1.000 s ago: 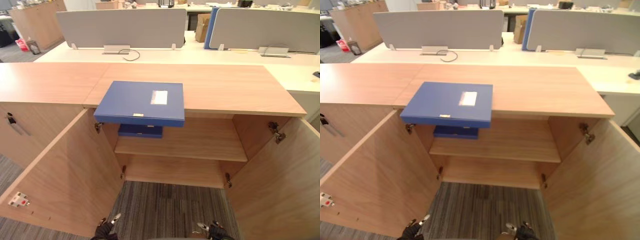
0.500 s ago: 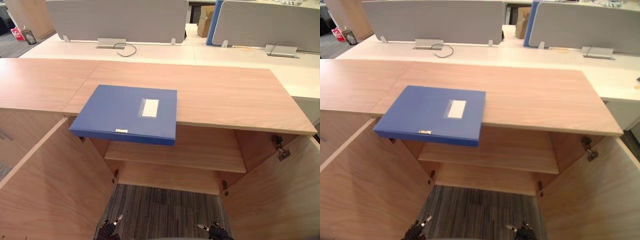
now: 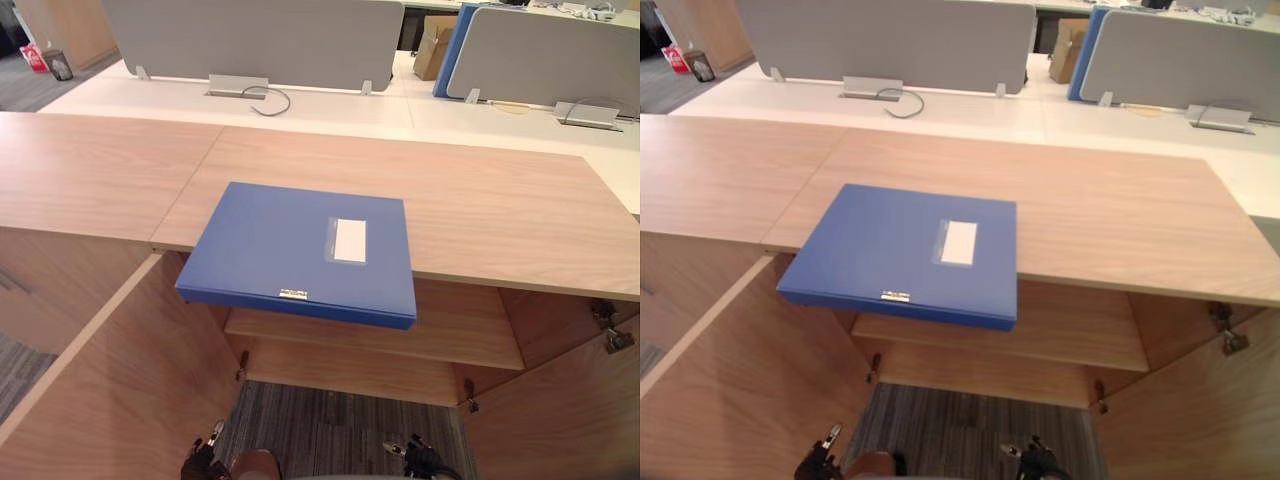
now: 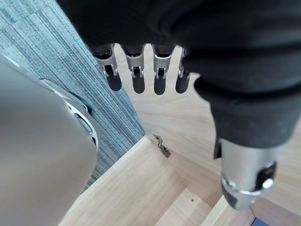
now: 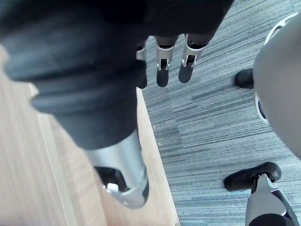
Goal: Walk over to the cabinet, pick up the folder, carry it to the office cabinet, place the folder inside the office cabinet, then close the office cabinet door
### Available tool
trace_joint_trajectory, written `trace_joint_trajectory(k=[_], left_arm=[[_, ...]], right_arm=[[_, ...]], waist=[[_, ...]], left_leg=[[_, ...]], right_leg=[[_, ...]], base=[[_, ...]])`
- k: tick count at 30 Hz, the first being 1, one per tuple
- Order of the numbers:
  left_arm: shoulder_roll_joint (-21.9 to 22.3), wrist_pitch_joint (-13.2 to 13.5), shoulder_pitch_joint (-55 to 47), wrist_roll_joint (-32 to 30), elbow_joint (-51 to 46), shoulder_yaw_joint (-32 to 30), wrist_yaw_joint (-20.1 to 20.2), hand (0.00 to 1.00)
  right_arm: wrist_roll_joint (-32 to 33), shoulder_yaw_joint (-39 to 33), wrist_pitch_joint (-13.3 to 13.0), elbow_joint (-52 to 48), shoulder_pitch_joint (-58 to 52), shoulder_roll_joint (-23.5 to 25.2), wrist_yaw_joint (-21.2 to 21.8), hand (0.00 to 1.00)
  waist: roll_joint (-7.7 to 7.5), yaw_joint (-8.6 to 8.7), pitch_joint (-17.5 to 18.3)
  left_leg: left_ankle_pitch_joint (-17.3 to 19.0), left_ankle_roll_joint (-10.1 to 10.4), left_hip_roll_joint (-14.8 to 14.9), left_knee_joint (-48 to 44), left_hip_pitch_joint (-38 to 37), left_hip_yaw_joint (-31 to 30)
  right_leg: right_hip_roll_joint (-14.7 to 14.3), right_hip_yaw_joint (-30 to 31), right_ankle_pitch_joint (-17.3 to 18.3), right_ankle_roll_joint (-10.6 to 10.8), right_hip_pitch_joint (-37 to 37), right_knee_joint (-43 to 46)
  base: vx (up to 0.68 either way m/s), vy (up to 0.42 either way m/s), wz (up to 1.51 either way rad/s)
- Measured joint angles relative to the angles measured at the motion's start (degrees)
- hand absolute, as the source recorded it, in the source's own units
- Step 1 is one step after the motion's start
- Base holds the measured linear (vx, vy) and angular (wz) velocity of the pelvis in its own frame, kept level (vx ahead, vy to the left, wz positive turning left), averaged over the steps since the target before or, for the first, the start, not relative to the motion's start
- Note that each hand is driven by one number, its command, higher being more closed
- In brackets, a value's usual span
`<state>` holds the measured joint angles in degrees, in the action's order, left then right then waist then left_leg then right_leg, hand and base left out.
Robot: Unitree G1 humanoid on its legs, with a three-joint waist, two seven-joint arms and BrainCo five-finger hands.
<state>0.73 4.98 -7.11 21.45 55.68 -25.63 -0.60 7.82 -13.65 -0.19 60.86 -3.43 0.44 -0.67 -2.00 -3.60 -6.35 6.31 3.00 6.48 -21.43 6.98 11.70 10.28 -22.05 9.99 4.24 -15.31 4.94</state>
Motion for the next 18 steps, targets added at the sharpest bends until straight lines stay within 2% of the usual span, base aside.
trace_joint_trajectory(k=[4, 6, 8, 9, 11, 15, 18], left_arm=[[-0.22, 0.24, -0.15, 3.84, -0.03, 1.23, 0.53, 0.00], [-0.05, 0.58, -0.40, 5.66, -1.56, 3.20, 0.39, 0.00], [0.32, 0.69, -2.46, 8.58, -6.99, 6.59, -0.01, 0.00], [1.05, 1.08, -4.55, 11.71, -13.17, 10.04, -0.08, 0.00], [1.69, 1.11, -6.76, 14.90, -20.82, 13.58, 0.00, 0.00], [1.23, 2.02, -10.42, 19.22, -38.16, 15.30, 1.74, 0.00], [0.50, 3.07, -11.20, 19.44, -44.34, 14.66, 2.42, 0.00]], right_arm=[[-0.15, 0.29, 0.05, 0.11, -0.09, -0.07, 0.46, 0.00], [-0.23, 0.33, 0.08, 0.09, -0.15, -0.55, 0.46, 0.00], [-0.23, 1.57, 0.09, 0.02, -0.35, -1.21, 0.42, 0.00], [-0.28, 2.47, 0.15, -0.02, -1.00, -1.57, 0.42, 0.00], [-0.39, 2.55, 0.20, -0.11, -1.14, -1.67, 0.42, 0.00], [-1.69, 4.28, 0.22, -0.56, -1.31, -1.99, 0.47, 0.00], [-2.40, 4.75, 0.26, -0.62, -1.33, -2.07, 0.52, 0.00]], waist=[[-0.24, 0.06, 0.20], [0.09, 0.08, 0.31], [0.39, 0.15, 0.20], [0.53, 0.15, 0.30], [0.64, -0.10, 0.38], [0.61, -0.94, 0.31], [0.59, -1.88, 0.30]], left_leg=[[-4.33, 0.58, -0.95, 6.84, -2.38, 0.25], [-8.29, 0.92, -1.37, 12.70, -3.79, 0.06], [-11.34, 1.02, -1.62, 17.44, -5.20, -0.61], [-13.23, 0.98, -1.97, 20.19, -5.84, -1.65], [-15.00, 0.79, -2.31, 22.79, -6.12, -2.51], [-17.30, -0.06, -3.53, 26.03, -6.10, -4.55], [-17.62, -0.32, -4.28, 26.33, -6.04, -5.71]], right_leg=[[0.18, 0.24, -0.50, 0.85, 0.92, -0.16], [0.11, 0.10, -0.63, 1.06, 2.27, -0.05], [-0.26, -0.51, -0.66, 1.13, 2.83, 0.30], [-0.42, -1.44, -0.66, 1.13, 2.96, 0.53], [-0.42, -2.18, -0.63, 1.14, 3.60, 0.80], [0.11, -3.97, -0.52, 1.33, 4.26, 1.58], [0.49, -5.04, -0.39, 1.59, 3.78, 1.60]], base=[[-0.06, -0.054, -0.07], [-0.11, -0.077, 0.05], [-0.10, -0.072, 0.18], [-0.07, -0.034, 0.26], [-0.08, 0.011, 0.26], [-0.06, 0.059, 0.27], [-0.02, 0.040, 0.27]])
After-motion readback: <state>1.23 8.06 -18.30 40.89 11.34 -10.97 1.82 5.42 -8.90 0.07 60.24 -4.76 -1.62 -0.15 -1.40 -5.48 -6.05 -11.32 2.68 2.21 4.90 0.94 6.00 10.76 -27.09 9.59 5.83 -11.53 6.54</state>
